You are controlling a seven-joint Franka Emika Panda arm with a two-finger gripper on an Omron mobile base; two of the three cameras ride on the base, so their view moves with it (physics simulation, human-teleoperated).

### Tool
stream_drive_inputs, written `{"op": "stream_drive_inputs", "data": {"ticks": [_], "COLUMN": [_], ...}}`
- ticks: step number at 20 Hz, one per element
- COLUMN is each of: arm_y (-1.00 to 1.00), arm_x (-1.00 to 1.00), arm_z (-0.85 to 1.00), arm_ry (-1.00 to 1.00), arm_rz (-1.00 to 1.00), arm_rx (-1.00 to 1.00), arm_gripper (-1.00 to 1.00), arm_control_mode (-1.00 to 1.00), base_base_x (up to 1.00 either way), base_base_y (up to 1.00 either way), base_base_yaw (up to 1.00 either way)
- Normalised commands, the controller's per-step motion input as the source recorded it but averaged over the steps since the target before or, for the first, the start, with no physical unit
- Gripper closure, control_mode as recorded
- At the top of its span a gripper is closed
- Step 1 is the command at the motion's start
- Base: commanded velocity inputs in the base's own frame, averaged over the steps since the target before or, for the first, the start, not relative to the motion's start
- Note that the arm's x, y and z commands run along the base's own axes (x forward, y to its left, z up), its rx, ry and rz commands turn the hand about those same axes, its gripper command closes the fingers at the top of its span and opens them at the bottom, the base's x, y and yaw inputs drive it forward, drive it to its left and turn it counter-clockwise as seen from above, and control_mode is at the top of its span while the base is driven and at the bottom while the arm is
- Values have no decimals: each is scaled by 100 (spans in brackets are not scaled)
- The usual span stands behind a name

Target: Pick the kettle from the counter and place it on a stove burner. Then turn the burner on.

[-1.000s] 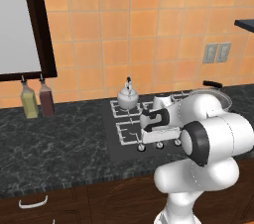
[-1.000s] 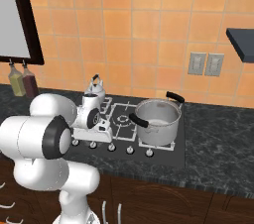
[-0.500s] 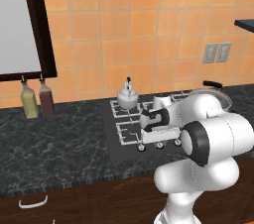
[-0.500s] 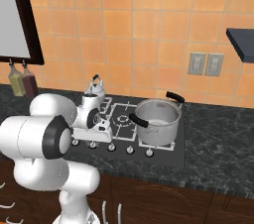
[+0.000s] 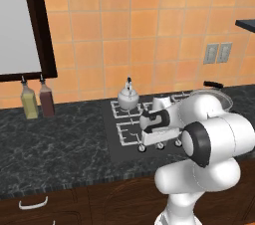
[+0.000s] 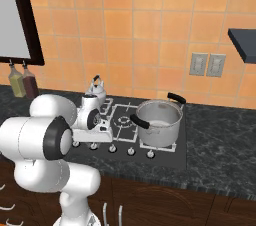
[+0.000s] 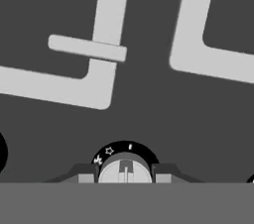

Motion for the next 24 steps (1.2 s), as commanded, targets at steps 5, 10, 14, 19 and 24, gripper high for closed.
{"op": "stream_drive_inputs", "data": {"ticks": [5,10,14,19,24], "arm_y": [0,0,0,0,0], "arm_x": [-1,-6,-3,0,0], "arm_z": [-11,-14,-17,-15,-15], "arm_ry": [0,0,1,3,5], "arm_rz": [29,28,27,26,25], "arm_rx": [0,0,0,0,0], "arm_gripper": [100,100,100,100,100], "arm_control_mode": [-100,-100,-100,-100,-100], "base_base_x": [0,0,0,0,0], "base_base_y": [0,0,0,0,0], "base_base_yaw": [0,0,0,0,0]}}
